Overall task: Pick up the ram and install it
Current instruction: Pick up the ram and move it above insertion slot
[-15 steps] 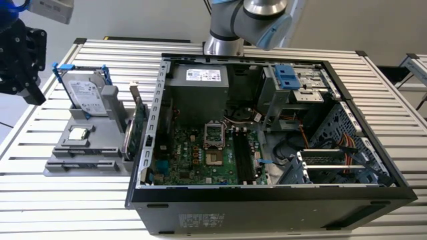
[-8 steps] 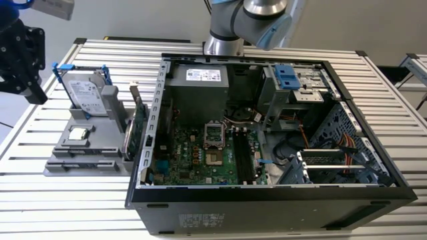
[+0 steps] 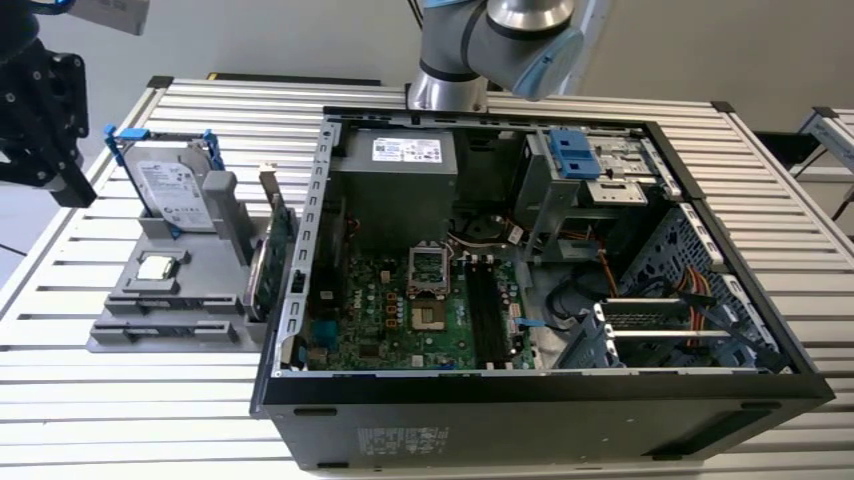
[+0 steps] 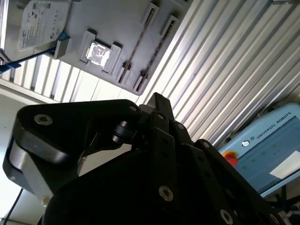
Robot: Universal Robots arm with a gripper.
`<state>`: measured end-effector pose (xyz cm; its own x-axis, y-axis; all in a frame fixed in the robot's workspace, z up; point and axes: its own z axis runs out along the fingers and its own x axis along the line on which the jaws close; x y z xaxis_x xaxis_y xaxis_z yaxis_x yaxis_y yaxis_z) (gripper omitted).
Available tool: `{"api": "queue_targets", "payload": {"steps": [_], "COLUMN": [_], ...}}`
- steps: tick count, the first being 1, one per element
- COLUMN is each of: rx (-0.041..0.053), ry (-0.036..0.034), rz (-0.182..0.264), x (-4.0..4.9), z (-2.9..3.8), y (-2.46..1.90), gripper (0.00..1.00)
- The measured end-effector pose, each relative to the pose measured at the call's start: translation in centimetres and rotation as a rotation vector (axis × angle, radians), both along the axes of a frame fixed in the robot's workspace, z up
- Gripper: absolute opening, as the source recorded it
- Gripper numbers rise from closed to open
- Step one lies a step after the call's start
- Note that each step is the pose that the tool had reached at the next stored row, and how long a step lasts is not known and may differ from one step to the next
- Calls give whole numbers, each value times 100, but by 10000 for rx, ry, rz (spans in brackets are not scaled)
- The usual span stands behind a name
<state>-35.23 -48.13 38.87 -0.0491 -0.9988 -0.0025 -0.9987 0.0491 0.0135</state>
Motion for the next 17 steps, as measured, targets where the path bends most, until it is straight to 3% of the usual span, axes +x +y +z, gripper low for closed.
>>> {"api": "queue_targets", "payload": {"steps": [8, 17], "rx": [0, 0], "ry": [0, -1], "rz": [633, 641], "x": [0, 0], "z": [0, 0], "y": [0, 0], "gripper": [0, 0]}}
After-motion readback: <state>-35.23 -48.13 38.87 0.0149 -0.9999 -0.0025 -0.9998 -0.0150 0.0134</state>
